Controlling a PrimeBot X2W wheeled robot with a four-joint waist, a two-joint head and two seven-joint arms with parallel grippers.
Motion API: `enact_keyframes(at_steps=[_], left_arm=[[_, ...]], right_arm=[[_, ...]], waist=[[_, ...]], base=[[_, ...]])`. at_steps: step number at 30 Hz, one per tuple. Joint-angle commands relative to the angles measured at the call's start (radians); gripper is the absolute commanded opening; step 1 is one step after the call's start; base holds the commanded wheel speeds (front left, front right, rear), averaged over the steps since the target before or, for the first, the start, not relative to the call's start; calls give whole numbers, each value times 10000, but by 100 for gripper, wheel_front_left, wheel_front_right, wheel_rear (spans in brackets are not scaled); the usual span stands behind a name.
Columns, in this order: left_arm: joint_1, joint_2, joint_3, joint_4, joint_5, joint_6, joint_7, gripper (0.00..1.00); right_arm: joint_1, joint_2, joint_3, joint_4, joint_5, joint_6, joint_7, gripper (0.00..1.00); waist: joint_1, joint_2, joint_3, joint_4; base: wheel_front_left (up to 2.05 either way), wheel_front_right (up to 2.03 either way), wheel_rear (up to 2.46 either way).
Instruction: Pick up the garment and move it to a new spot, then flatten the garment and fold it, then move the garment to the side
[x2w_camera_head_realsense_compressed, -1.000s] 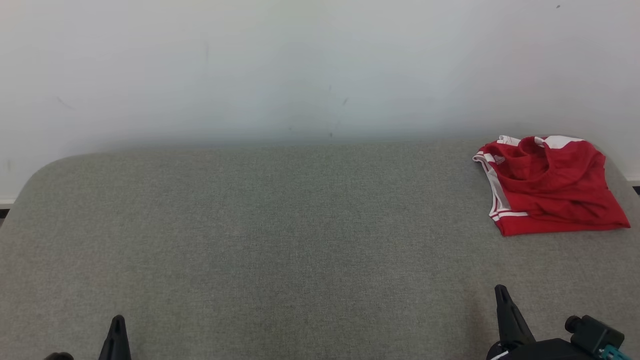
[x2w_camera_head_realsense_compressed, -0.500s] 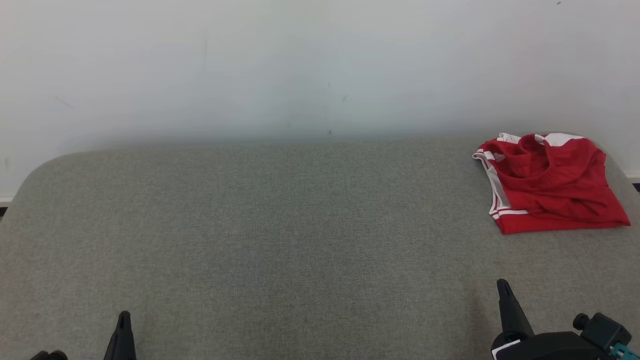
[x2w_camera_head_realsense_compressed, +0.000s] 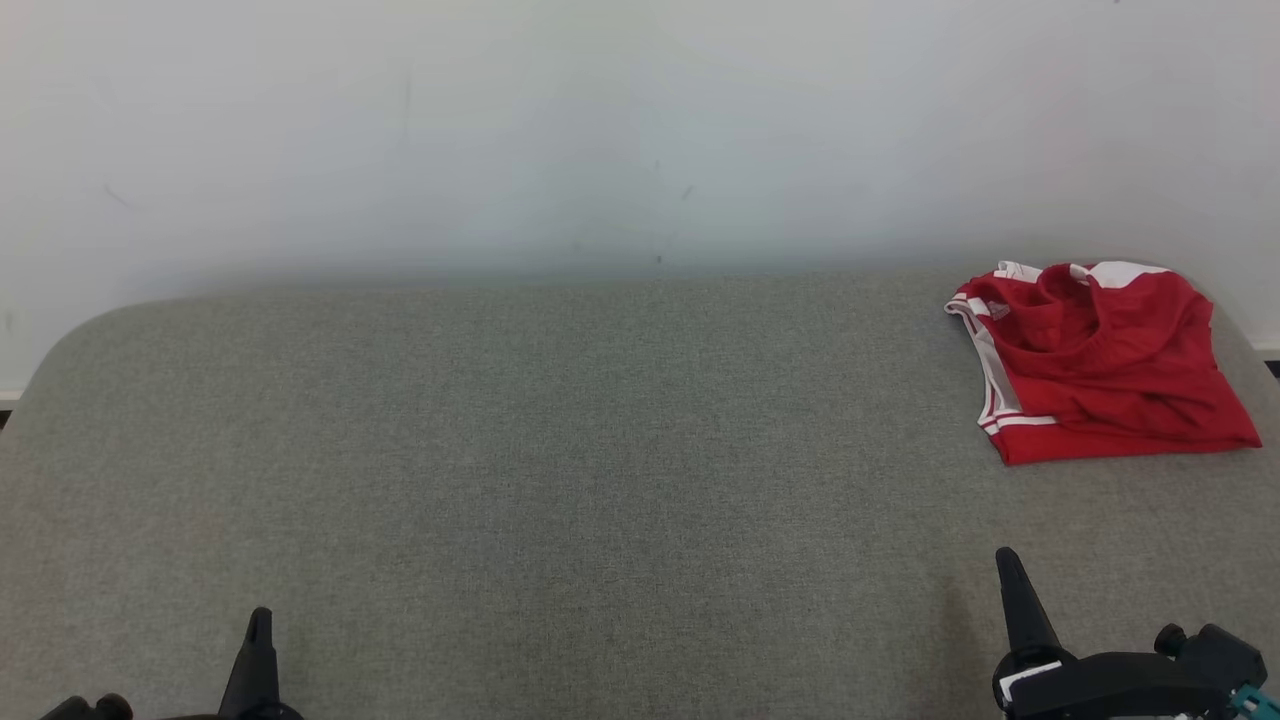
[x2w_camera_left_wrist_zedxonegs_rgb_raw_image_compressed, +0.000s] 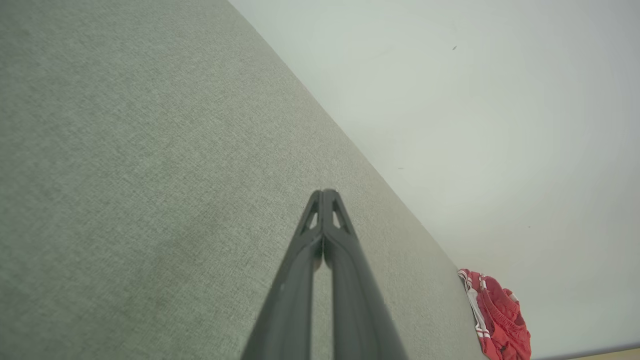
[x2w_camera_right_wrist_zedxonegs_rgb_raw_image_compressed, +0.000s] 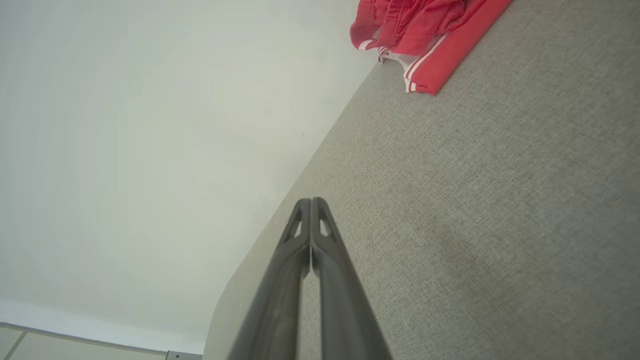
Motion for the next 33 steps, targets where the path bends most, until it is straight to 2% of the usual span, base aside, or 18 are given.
enact_keyframes(at_steps=[1, 33], left_arm=[[-224, 4, 80, -44, -305, -97, 38, 0], [-741, -493, 477, 363, -3450, -715, 719, 0]], right_arm=[[-233, 2, -32, -84, 244, 6, 39, 0], [-597, 8, -163, 75, 3479, 8, 611, 0]], waist=[[-1, 0, 5, -1], [-1, 0, 177, -43]], base=[[0, 0, 0], [0, 0, 0]])
